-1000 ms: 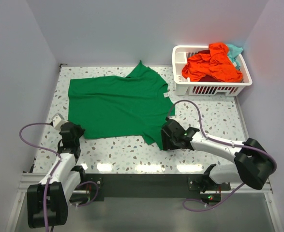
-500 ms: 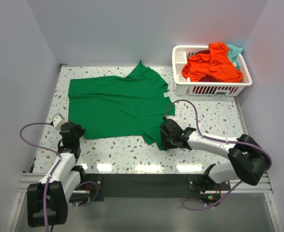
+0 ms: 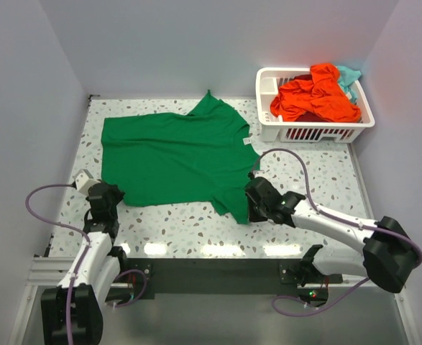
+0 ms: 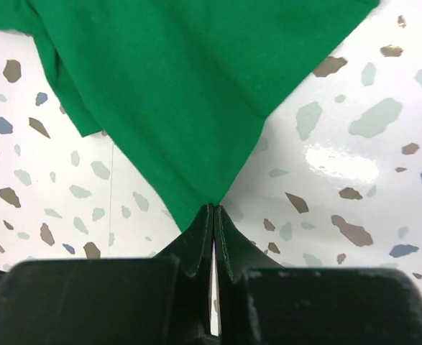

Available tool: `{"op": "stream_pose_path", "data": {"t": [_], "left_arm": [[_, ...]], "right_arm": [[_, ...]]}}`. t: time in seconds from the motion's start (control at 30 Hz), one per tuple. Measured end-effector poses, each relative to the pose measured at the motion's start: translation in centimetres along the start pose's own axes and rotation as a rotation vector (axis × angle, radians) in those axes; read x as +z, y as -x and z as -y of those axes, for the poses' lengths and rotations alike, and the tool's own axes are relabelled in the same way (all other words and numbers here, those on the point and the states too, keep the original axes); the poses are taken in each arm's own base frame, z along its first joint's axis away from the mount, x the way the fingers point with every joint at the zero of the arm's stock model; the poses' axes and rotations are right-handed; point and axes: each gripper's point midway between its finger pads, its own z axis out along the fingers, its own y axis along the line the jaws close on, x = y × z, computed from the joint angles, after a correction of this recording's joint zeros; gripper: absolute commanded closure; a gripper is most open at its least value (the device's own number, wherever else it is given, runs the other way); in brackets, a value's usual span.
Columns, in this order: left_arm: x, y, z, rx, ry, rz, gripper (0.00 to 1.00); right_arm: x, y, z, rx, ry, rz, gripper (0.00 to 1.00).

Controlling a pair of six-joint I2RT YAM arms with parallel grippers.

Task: Fold and stack the t-shirts
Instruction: Flatten the tshirt out

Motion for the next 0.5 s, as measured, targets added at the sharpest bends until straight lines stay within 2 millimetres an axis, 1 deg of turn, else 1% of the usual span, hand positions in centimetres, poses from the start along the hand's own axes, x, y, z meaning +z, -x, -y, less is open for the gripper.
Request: {"op": "stream_pose_path", "data": {"t": [0.17, 0.43, 0.5], "left_arm": [[-0.7, 1.4, 0.2, -0.005, 0.011, 0.035, 1.00], [-2.6, 4.4, 0.8, -0.017, 0.014, 0.112, 1.00], [-3.0, 4.6, 0.7, -0.020, 0.013, 0.119, 1.00]], "right_arm": [[-1.8, 1.0, 0.2, -0.007, 0.004, 0.043, 1.00], [-5.1, 2.5, 0.8, -0.005, 0.017, 0.129, 1.00], [-5.9, 2.9, 0.9, -0.006, 0.020, 0.147, 1.00]]}}
